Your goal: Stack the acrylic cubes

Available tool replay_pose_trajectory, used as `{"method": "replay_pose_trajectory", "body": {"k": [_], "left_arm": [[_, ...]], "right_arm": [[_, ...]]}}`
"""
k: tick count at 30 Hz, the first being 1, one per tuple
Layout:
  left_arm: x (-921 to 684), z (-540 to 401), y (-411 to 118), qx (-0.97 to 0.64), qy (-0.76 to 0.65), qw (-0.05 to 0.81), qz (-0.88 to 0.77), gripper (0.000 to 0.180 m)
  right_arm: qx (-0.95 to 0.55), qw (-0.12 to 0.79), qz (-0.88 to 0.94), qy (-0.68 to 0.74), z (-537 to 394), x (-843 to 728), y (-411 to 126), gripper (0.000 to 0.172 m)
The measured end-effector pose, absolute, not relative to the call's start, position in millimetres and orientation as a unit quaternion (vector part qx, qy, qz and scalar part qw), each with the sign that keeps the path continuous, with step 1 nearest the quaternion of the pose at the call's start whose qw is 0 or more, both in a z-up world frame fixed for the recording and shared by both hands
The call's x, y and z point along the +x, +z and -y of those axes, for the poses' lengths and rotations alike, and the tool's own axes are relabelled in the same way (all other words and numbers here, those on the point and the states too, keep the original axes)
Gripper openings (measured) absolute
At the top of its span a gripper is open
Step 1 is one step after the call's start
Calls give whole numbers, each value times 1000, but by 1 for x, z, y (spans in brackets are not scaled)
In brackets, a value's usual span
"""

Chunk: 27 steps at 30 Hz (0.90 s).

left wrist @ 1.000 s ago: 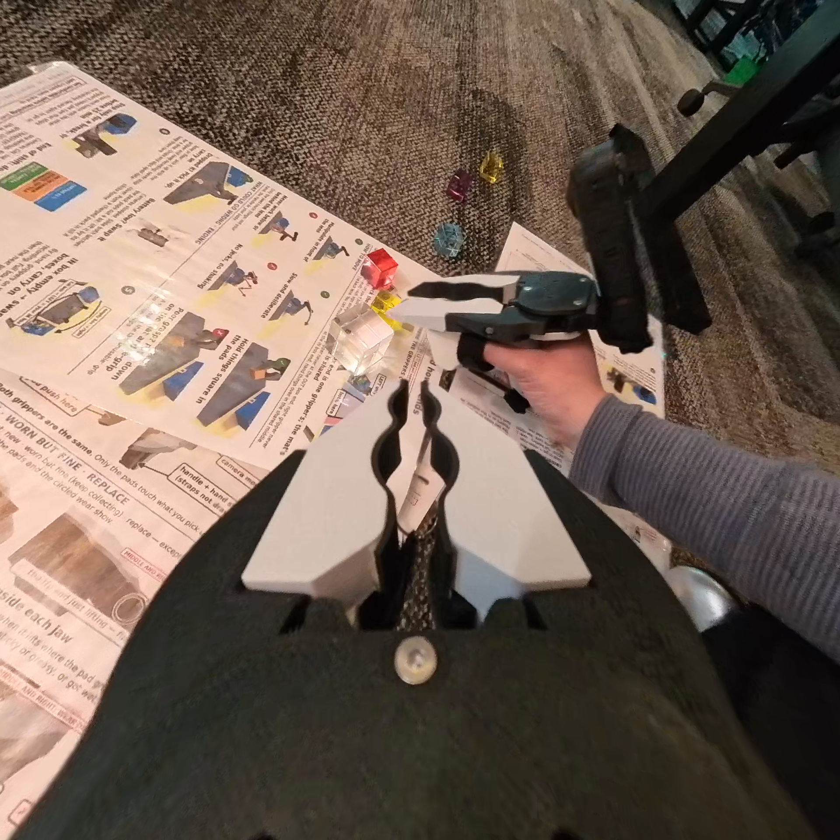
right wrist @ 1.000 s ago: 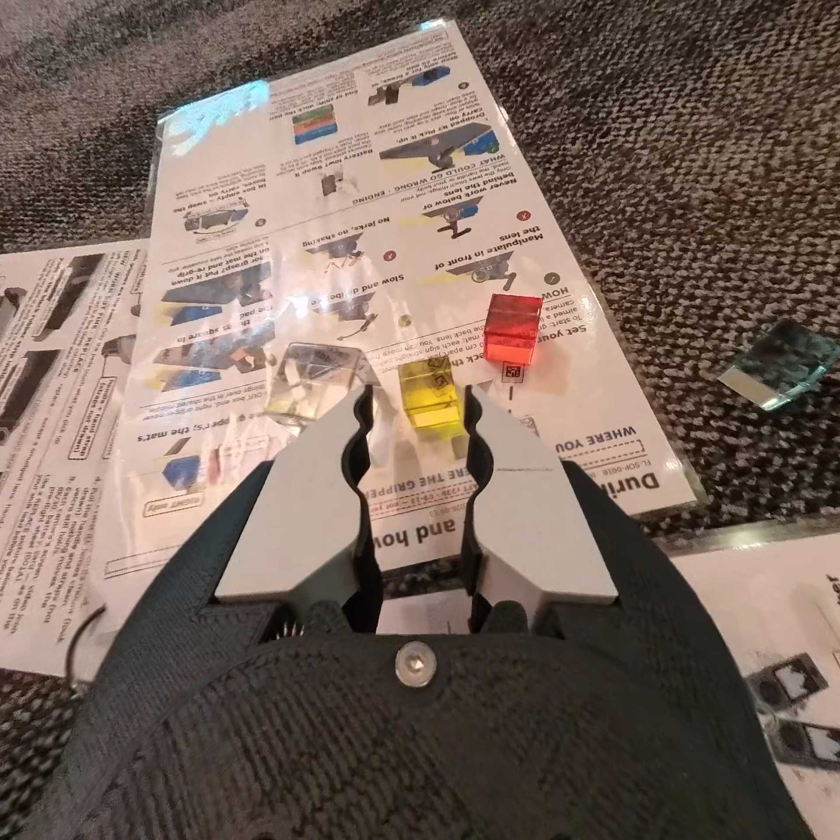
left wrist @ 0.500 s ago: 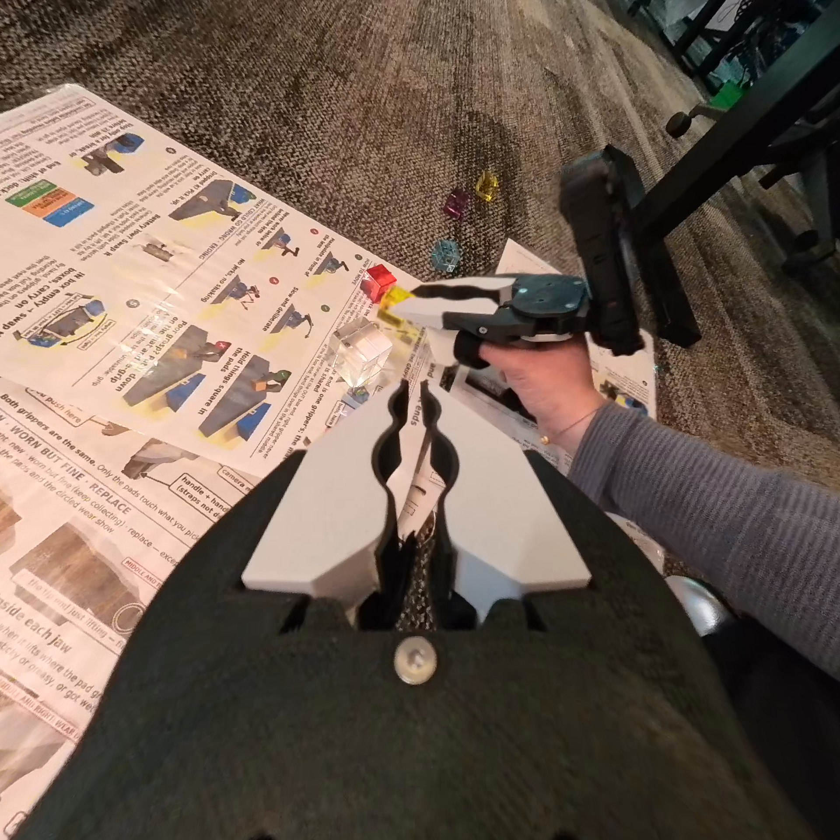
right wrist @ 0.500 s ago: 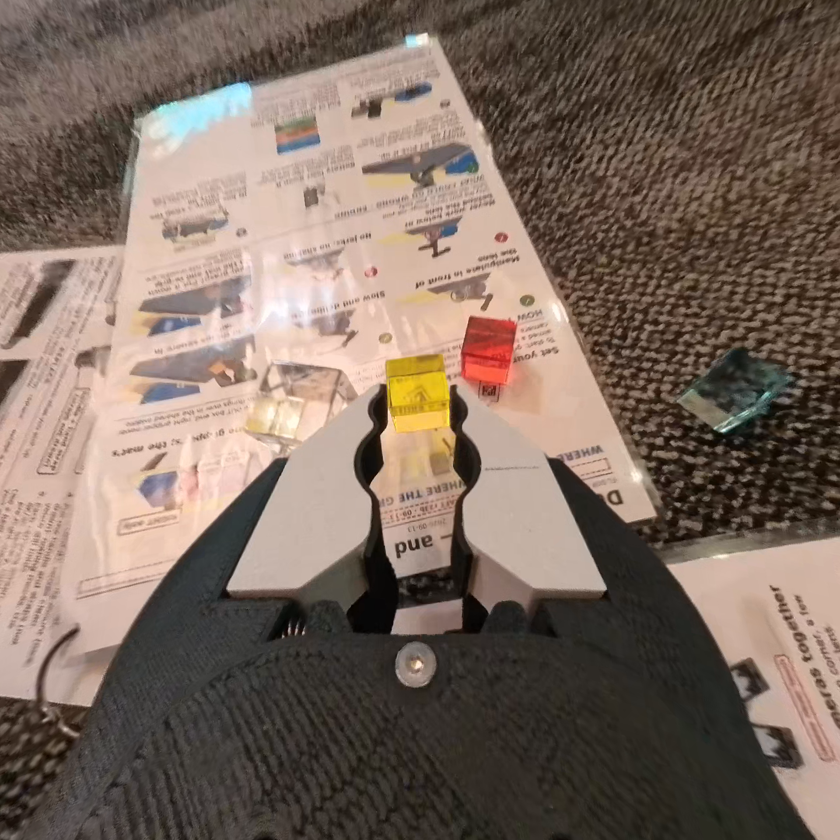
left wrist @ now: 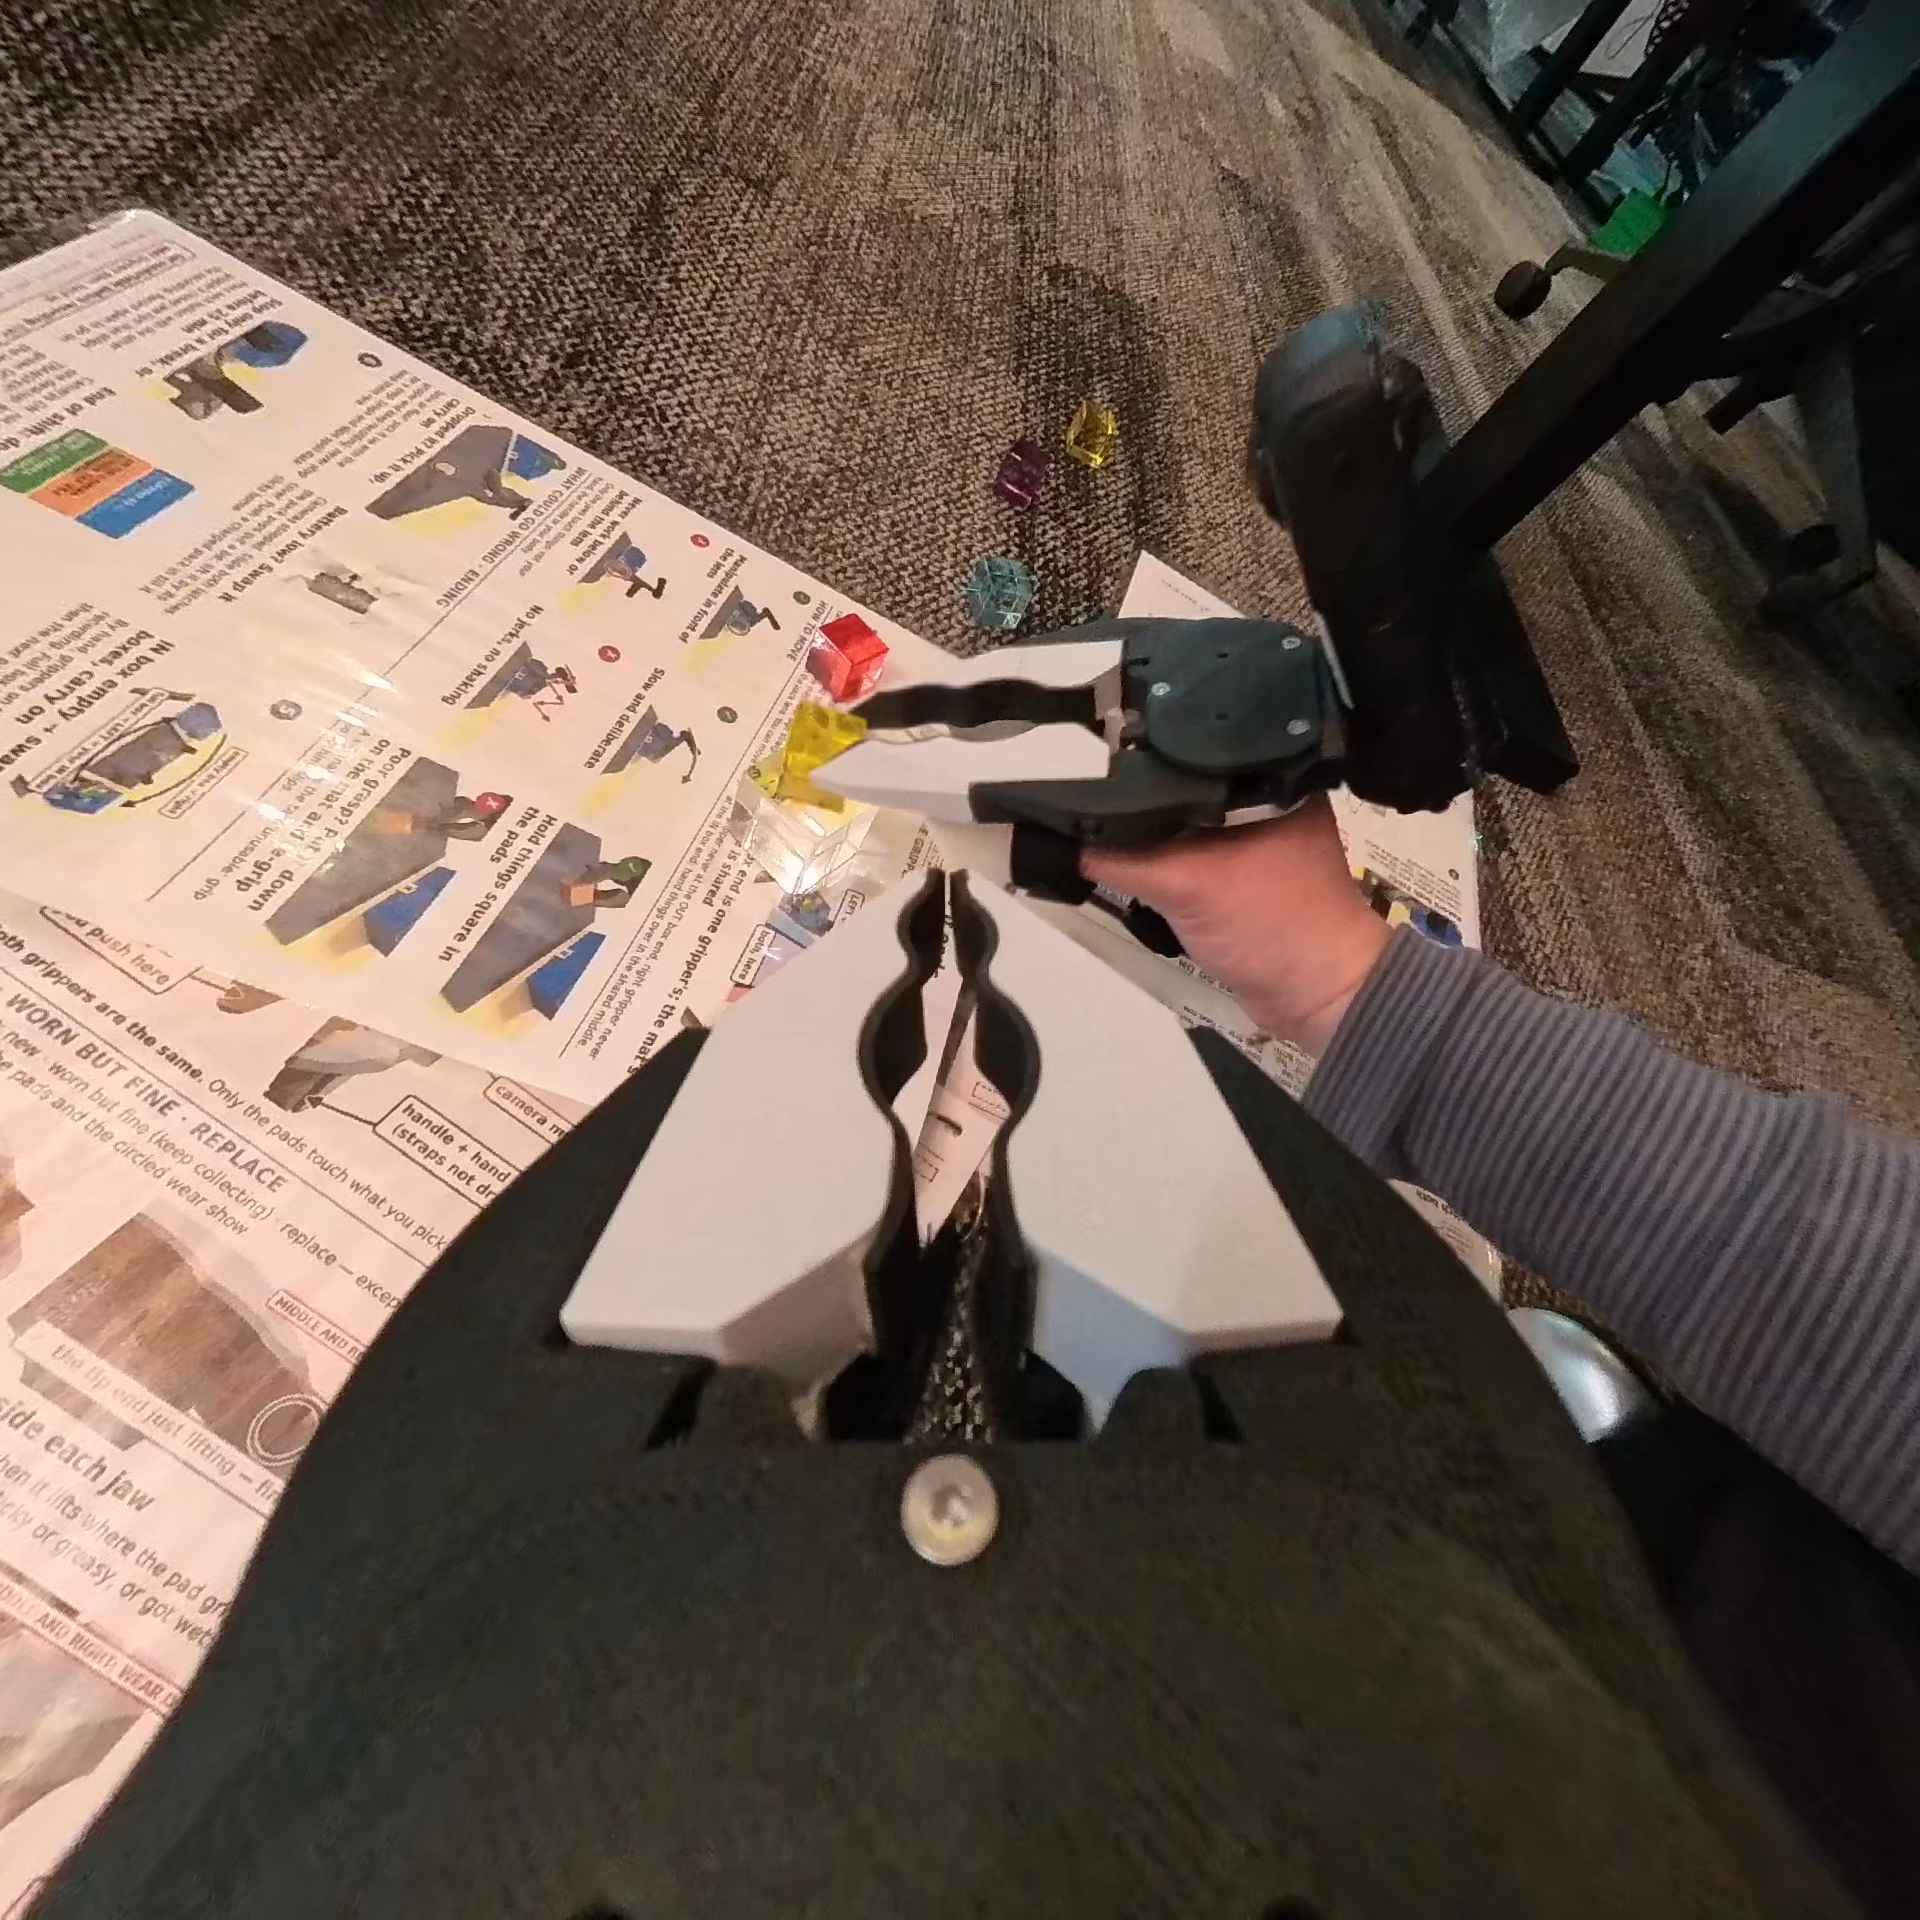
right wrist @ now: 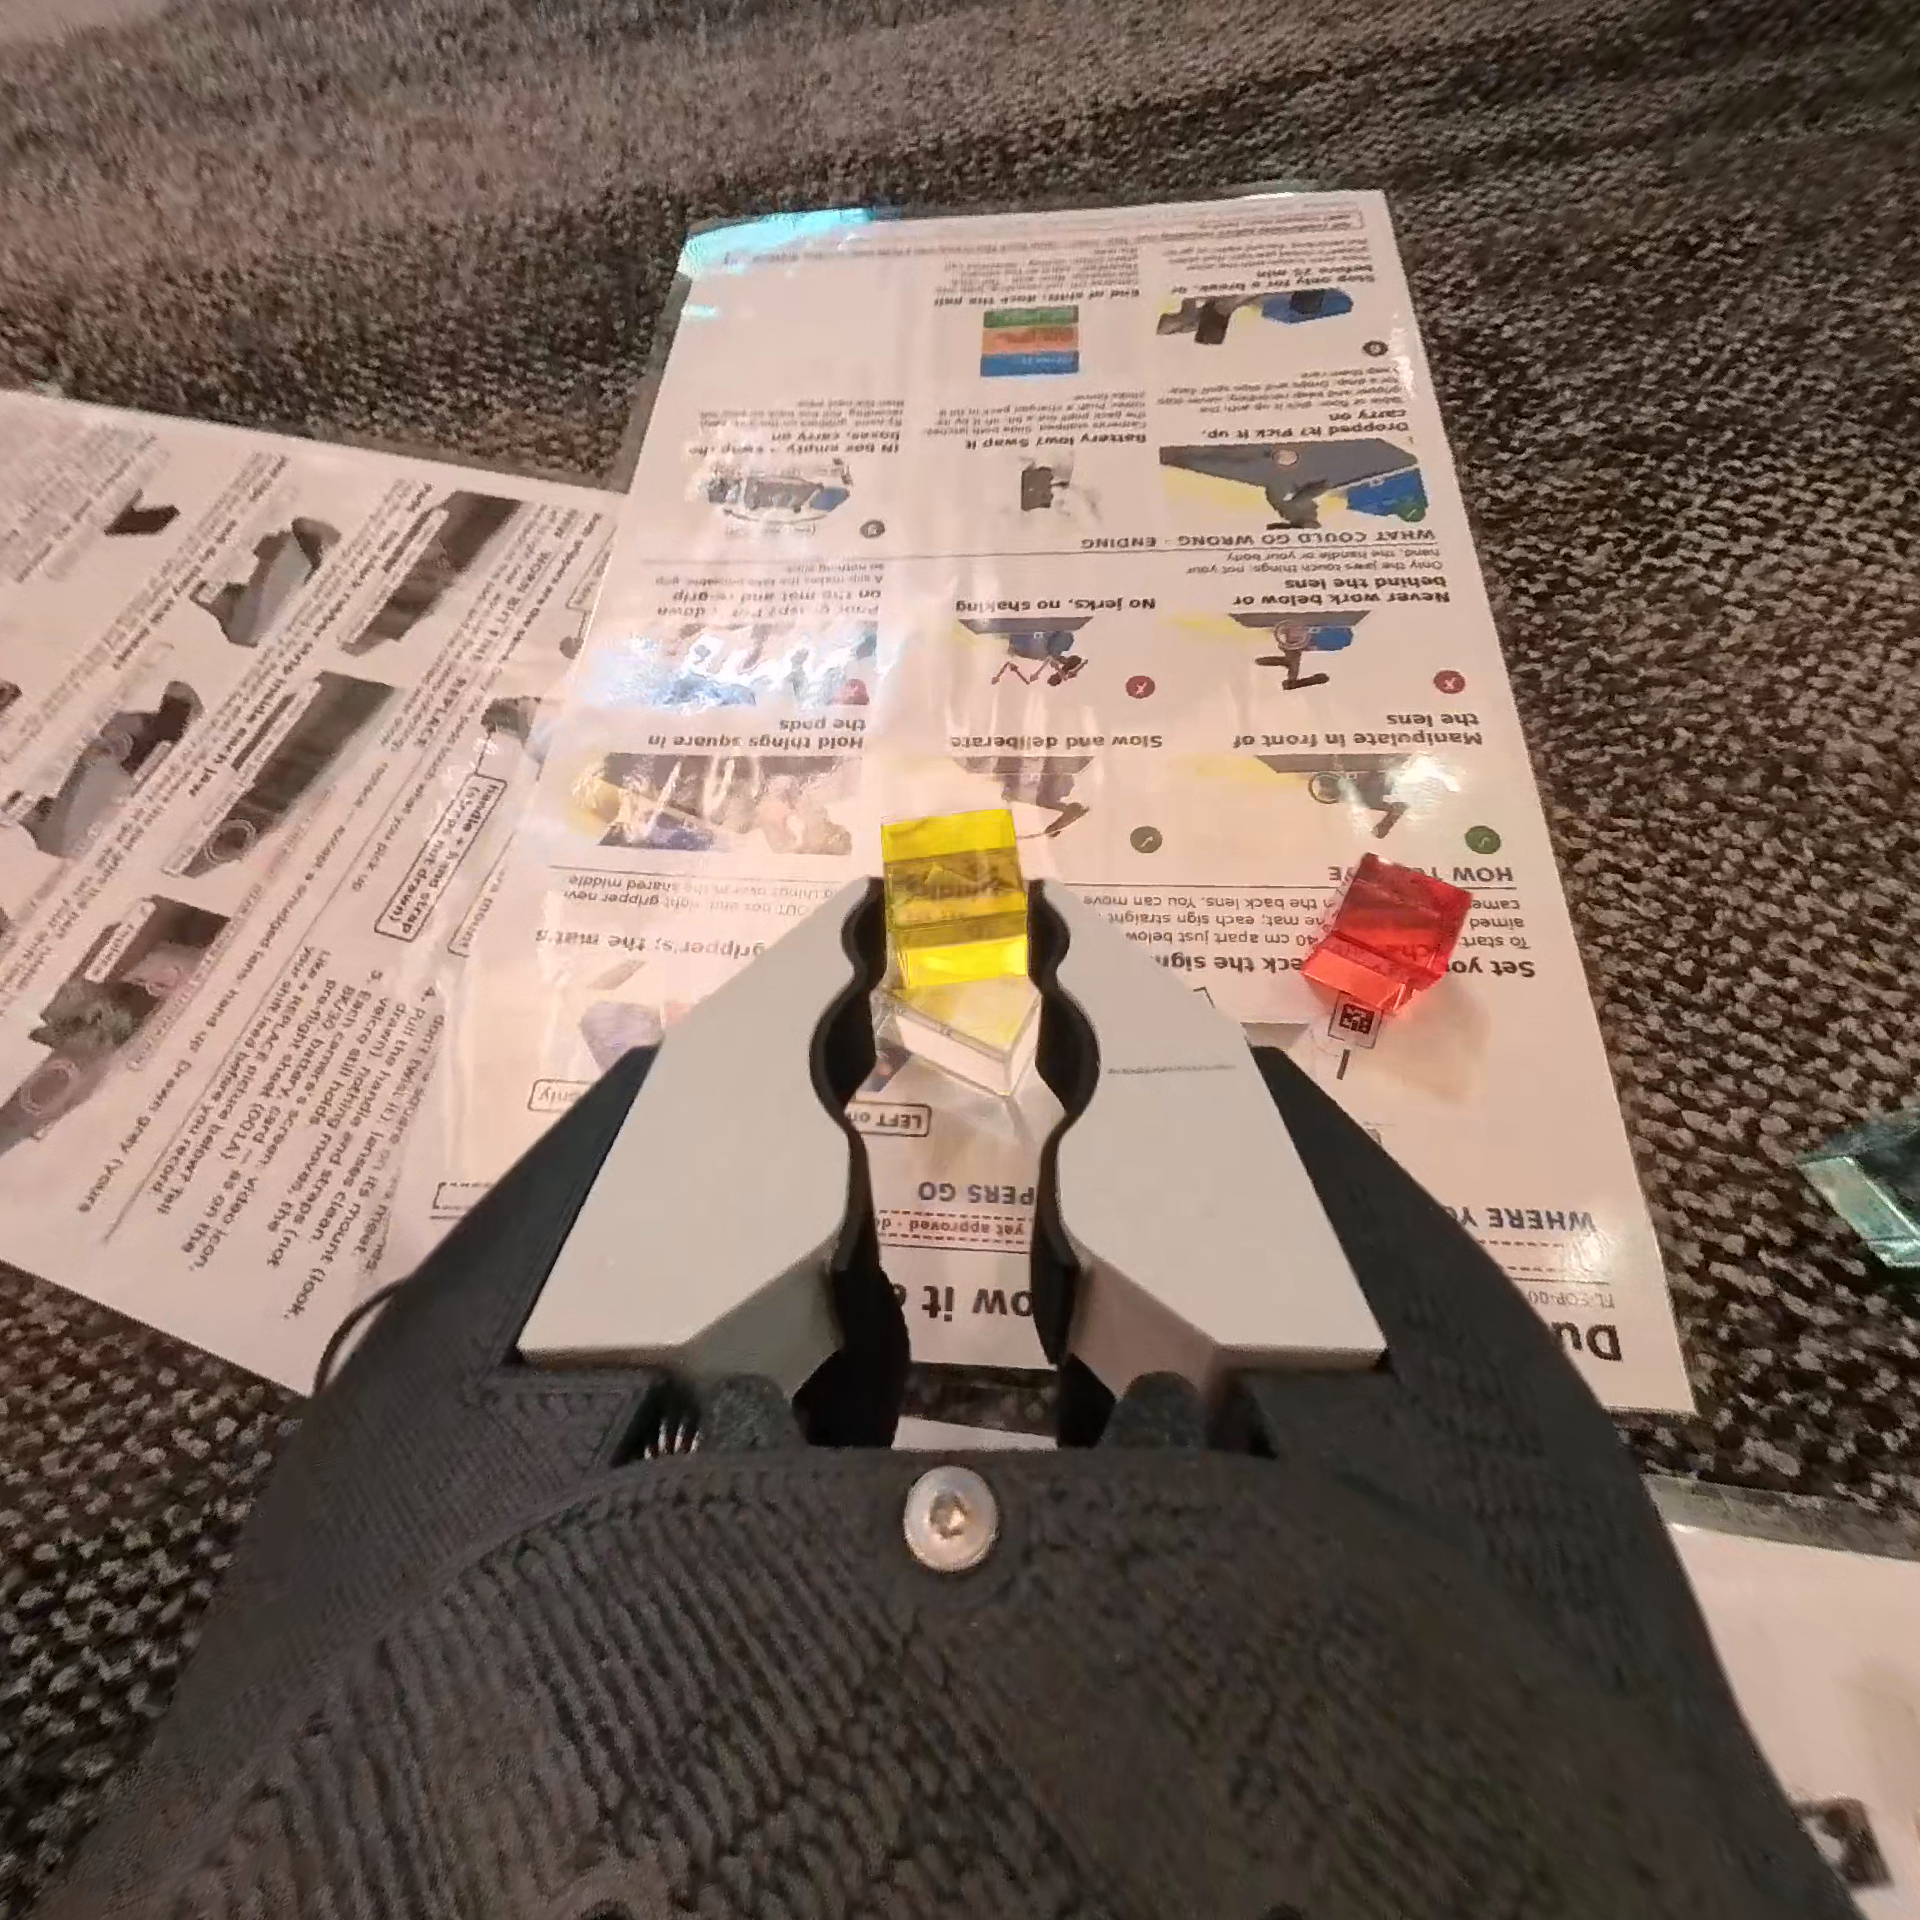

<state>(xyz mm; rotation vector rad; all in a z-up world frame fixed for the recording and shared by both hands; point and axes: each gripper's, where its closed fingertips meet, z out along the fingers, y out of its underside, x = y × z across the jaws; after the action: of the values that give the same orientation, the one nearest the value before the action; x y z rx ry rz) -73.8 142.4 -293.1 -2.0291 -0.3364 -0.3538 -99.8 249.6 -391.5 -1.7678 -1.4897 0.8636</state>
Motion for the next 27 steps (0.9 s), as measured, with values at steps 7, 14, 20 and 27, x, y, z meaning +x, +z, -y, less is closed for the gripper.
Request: {"method": "replay_pose_trajectory", "body": {"k": [7, 14, 20, 27], "left_arm": [[-73, -143, -292, -839, -149, 504, 139, 0], [-74, -143, -292, -839, -151, 504, 140, 0], [-73, -143, -292, -838, -154, 504, 141, 0], [-73, -143, -291, -837, -154, 506, 142, 0]], "right_arm": [[-674, 344, 578, 305, -253, -97, -394, 25], [-680, 327, 577, 312, -248, -94, -397, 41], [-681, 310, 578, 325, -241, -91, -396, 39], [-681, 305, 580, 325, -237, -89, -396, 32]]}}
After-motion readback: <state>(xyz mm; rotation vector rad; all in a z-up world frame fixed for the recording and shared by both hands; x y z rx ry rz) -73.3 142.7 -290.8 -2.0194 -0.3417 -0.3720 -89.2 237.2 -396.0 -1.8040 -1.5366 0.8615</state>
